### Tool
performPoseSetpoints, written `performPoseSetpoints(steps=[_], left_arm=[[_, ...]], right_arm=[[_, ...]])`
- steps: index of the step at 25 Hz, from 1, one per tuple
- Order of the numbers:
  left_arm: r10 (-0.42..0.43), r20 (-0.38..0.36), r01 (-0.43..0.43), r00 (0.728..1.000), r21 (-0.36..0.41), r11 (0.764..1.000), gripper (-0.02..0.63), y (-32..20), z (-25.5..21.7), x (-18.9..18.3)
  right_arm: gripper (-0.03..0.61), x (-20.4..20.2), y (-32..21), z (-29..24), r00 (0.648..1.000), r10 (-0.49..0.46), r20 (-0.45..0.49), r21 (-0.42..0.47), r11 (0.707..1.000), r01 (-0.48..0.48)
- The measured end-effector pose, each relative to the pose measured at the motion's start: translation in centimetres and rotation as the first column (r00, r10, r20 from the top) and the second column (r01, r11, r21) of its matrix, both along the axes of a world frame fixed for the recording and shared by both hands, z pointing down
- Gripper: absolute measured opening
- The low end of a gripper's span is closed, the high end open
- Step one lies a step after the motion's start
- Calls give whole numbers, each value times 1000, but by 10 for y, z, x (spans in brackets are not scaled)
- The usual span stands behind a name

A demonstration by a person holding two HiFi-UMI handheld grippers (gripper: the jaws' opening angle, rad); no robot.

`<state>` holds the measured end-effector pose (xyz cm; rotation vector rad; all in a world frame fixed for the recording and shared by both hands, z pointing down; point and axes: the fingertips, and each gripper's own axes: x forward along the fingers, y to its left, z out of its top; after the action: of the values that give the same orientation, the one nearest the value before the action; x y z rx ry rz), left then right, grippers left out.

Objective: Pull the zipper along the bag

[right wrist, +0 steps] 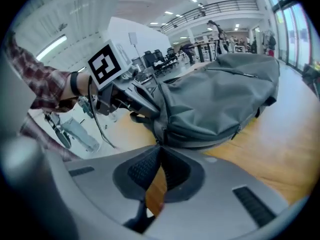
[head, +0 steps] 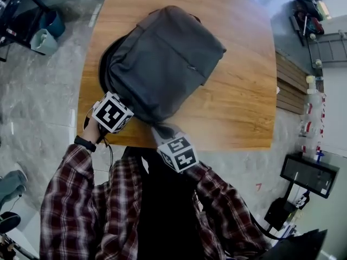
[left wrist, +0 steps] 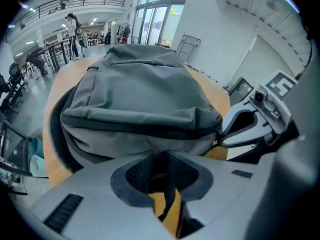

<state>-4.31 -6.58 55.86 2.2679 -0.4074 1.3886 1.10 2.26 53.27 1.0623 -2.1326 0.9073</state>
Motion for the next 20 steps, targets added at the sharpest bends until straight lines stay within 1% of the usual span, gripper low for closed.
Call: performPoseSetpoints(steps=[2,5,7,8,9,10,12,14,15,16,19,20], left_arm=[[7,-3,-7,1000,1,1000,81,0,0,0],[6,-11,-6,1000,-4,1000,75,1,0,2],[11,0,-11,1000,2,1000,74,1,2,1],[8,3,-8,1000,3,1000,74,0,2,-1],[-8,-5,8,1000,-6,1000,74,-2,2,-3],[-34,-25,34,999,-27,999,74,-3,0,-5],[-74,-57,70,996,-63,996,75,-4,-8,-6],[-54,-67,49,996,-65,997,75,0,-18,-3],[-43,-83,37,996,-70,997,75,3,-26,-1],[-43,-111,34,993,-83,996,75,8,-35,3],[-68,-215,42,974,-123,991,75,22,-65,25],[-69,-237,39,969,-132,990,75,27,-71,34]], right_arm=[[15,15,5,-1,996,-85,2,20,996,85],[11,36,5,-3,978,-209,6,47,977,208],[8,50,4,0,960,-277,-25,41,960,278],[8,59,4,3,956,-292,-27,21,956,292],[8,68,5,5,959,-284,3,-4,959,284],[8,75,7,5,964,-261,55,-26,965,263],[8,76,11,-2,962,-236,135,-36,970,242],[12,61,13,-6,953,-258,160,-20,964,265],[30,50,13,-6,949,-268,164,-16,961,275],[64,41,12,-3,948,-268,169,-18,961,275],[110,19,7,14,958,-220,181,-52,971,233],[112,14,6,21,962,-201,184,-61,975,215]])
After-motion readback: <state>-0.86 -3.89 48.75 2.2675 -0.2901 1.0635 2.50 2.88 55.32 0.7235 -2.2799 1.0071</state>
